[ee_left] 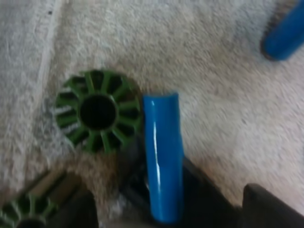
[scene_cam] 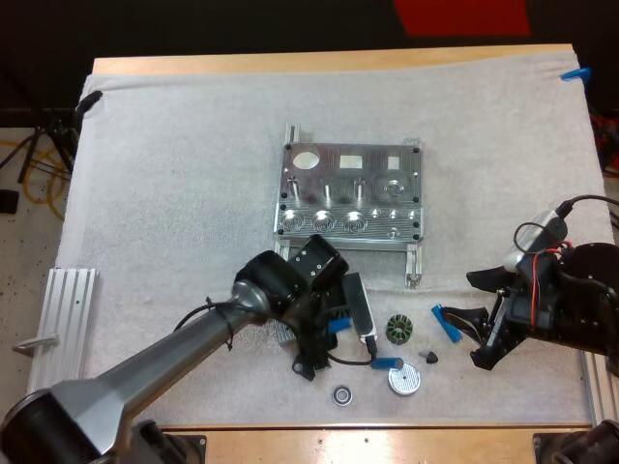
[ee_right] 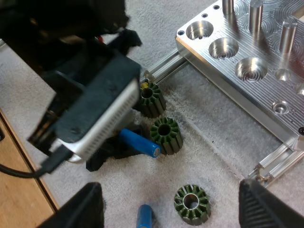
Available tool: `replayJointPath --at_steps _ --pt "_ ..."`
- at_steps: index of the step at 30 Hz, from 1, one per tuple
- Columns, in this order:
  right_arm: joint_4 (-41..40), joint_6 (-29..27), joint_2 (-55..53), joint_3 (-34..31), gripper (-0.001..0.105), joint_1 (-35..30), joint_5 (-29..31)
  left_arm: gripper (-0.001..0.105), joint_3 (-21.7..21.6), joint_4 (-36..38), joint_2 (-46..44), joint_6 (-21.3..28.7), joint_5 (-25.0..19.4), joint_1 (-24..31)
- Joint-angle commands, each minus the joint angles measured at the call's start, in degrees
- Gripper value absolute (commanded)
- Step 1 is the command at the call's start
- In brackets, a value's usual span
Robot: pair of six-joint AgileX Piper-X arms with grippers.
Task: Load cells from left to right
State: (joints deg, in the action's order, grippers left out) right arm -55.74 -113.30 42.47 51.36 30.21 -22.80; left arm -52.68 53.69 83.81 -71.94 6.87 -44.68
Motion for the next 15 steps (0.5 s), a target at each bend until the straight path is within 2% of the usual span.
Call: replayJointPath --at_steps 1,11,15 --pt "-0.2 -0.9 -0.2 0.7 0.059 0.2 -0.1 0.062 -0.5 -0.9 0.6 -0.2 -0.9 -0.3" --pt "-0.2 -0.9 -0.2 0.7 0.059 0.2 2.5 0.062 -0.5 -3.3 5.5 -0.2 -1.4 -0.3" --pt "-0.2 -0.9 -0.2 0.7 0.059 0.2 2.5 0.059 -0.5 -3.3 6.8 -0.2 -2.4 -0.3"
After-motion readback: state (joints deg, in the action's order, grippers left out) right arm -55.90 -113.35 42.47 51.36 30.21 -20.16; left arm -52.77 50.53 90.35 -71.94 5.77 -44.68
